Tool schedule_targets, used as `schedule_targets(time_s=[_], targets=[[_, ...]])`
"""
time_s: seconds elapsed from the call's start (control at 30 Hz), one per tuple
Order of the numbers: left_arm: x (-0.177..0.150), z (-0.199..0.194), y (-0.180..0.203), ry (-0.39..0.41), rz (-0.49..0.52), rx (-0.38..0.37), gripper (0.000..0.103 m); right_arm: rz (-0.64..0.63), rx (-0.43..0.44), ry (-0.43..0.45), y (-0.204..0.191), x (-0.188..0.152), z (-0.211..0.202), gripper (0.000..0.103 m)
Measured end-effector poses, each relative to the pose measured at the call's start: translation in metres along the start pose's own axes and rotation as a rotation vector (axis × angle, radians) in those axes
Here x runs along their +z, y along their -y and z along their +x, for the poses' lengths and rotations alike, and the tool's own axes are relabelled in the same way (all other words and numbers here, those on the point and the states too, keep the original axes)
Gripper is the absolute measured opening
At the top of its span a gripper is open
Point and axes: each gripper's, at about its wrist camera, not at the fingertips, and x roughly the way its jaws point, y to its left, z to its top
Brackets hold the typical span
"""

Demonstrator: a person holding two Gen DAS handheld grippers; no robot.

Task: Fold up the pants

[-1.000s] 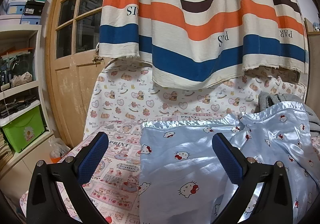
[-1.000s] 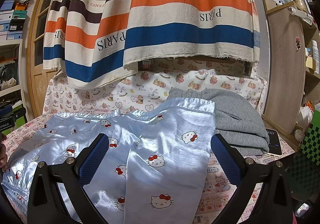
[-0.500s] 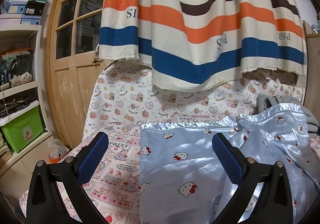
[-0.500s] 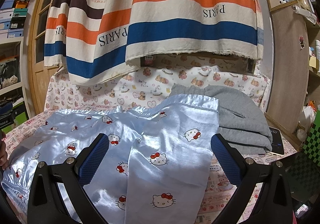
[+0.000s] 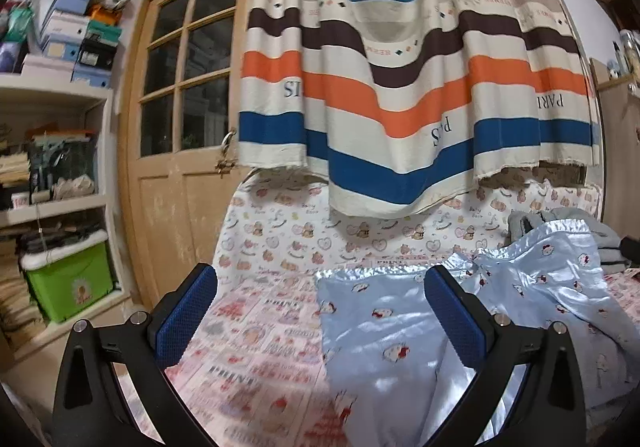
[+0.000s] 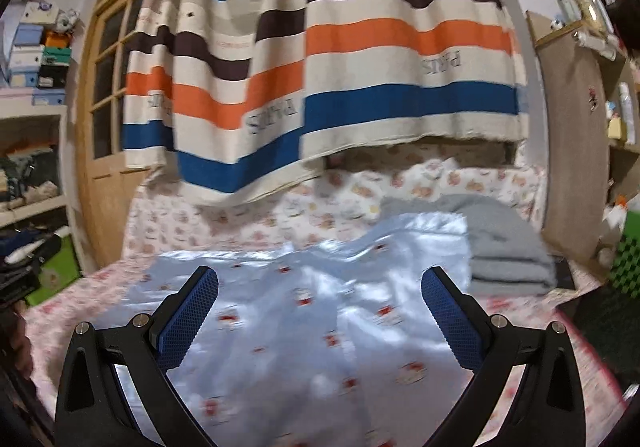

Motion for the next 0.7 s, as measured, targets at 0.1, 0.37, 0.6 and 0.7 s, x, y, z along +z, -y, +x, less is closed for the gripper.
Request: schedule_targets(time_s=[0.1, 0.37, 0.6, 0.7], targets=[[-0.004, -0.012, -0.012, -0.006, -0.018, 0.023, 0.103, -0.049, 0.042, -0.005, -0.028, -0.006, -0.008, 0.102], [-0.016, -0.03, -0.036, -0.032, -0.022, 0.073, 0.103, -0.111, 0.296, -0.13, -0.104, -0.044, -0.01, 0.087], [-0.037, -0.036, -0.049, -0.06, -0.029, 0.115, 0.103, -0.172, 0.436, -0.258, -0.151, -0.086, -0.006, 0.058], [-0.041, -0.035, -0.054, -0.078, -0.028, 0.132, 0.103, -0.165, 0.477, -0.271, -0.158, -0.094, -0.007, 0.056]])
